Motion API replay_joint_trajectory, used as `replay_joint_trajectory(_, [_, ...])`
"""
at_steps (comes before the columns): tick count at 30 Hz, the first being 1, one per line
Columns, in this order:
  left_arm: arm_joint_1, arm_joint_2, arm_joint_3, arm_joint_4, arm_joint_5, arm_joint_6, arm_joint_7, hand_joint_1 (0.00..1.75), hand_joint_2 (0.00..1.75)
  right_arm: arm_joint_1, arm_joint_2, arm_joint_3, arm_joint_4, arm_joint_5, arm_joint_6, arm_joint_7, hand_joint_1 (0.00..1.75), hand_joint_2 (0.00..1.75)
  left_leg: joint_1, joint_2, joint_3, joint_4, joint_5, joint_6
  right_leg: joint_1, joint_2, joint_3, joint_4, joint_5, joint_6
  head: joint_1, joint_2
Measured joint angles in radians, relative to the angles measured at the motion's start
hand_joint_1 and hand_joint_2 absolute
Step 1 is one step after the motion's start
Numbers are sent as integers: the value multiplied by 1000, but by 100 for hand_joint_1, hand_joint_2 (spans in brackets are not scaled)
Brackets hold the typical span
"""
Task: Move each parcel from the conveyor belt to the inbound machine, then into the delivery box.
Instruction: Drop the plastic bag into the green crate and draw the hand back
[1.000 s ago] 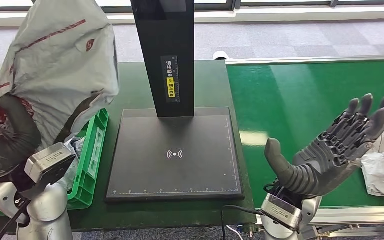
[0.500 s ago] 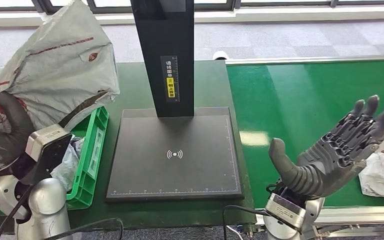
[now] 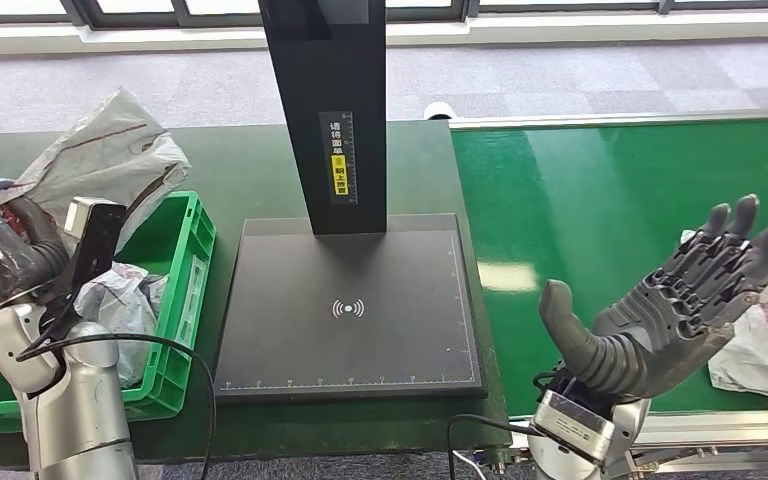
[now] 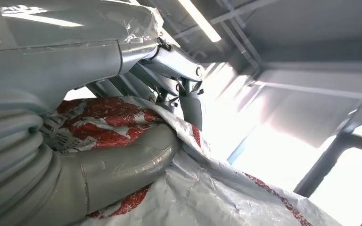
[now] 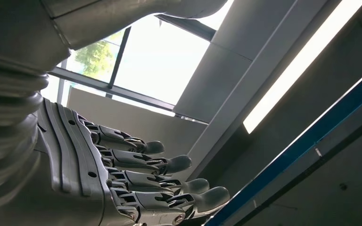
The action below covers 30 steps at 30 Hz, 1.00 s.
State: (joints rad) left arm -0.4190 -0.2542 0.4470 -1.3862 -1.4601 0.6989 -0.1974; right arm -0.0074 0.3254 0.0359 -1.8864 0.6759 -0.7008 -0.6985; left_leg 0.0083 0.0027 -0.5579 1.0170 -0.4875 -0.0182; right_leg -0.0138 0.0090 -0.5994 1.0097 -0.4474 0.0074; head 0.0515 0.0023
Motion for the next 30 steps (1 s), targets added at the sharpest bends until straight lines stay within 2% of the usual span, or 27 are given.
replay_joint_trajectory(16, [-39, 53, 86, 168, -1, 0, 18, 173, 175, 9, 0, 0, 0, -9, 0, 0, 0, 175, 0, -1, -1, 0, 0, 0, 0, -1, 0, 0, 0, 0, 0, 0])
replay_joint_trajectory(20, [-47, 58, 114, 196, -2, 0, 17, 0, 175, 10, 0, 0, 0, -15, 0, 0, 0, 175, 0, -1, -1, 0, 0, 0, 1, -1, 0, 0, 0, 0, 0, 0])
replay_joint_trajectory(25, [-52, 58, 127, 208, 1, 1, 9, 0, 175, 10, 0, 0, 0, -16, 0, 0, 0, 175, 1, -1, -1, 0, 0, 0, 0, -1, 0, 0, 0, 0, 0, 0])
replay_joint_trajectory(30, [-52, 45, 153, 187, 38, 2, -56, 0, 175, 11, 0, -5, 1, -7, 0, 0, 0, 175, 1, -1, -1, 0, 0, 0, 0, -1, 0, 0, 0, 0, 0, 0])
